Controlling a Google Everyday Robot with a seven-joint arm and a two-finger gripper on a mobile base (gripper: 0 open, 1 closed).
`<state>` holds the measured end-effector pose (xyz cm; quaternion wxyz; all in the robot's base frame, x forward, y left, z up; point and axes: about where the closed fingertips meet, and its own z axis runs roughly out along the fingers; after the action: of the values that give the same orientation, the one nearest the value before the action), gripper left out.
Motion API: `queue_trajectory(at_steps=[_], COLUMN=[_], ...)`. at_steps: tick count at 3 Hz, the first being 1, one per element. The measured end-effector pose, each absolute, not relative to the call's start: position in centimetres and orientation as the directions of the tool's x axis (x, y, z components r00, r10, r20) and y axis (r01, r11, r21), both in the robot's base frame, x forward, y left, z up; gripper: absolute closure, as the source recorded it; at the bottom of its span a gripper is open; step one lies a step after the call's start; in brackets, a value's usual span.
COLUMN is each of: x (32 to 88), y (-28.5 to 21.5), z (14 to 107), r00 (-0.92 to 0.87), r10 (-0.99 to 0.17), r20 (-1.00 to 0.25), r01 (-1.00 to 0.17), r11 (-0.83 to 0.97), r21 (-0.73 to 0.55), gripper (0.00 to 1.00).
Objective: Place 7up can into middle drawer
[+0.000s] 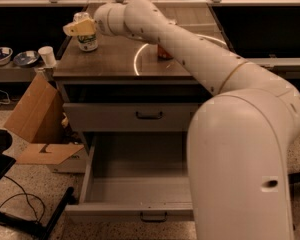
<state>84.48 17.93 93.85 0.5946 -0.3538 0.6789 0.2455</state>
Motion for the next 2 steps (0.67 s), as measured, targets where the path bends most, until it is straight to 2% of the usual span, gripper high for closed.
queue_trajectory(at_steps=[1, 2], x=[85.8, 86.8], y=[20.5, 22.1], z=[92.9, 91.0], r00=[-0.054, -0.092], r10=[-0.231, -0.254], r20=[-0.971, -0.963], r01=[-0.765, -0.757], r11=[0.635, 0.646], r21=[-0.109, -0.098], gripper=[0.00, 0.16])
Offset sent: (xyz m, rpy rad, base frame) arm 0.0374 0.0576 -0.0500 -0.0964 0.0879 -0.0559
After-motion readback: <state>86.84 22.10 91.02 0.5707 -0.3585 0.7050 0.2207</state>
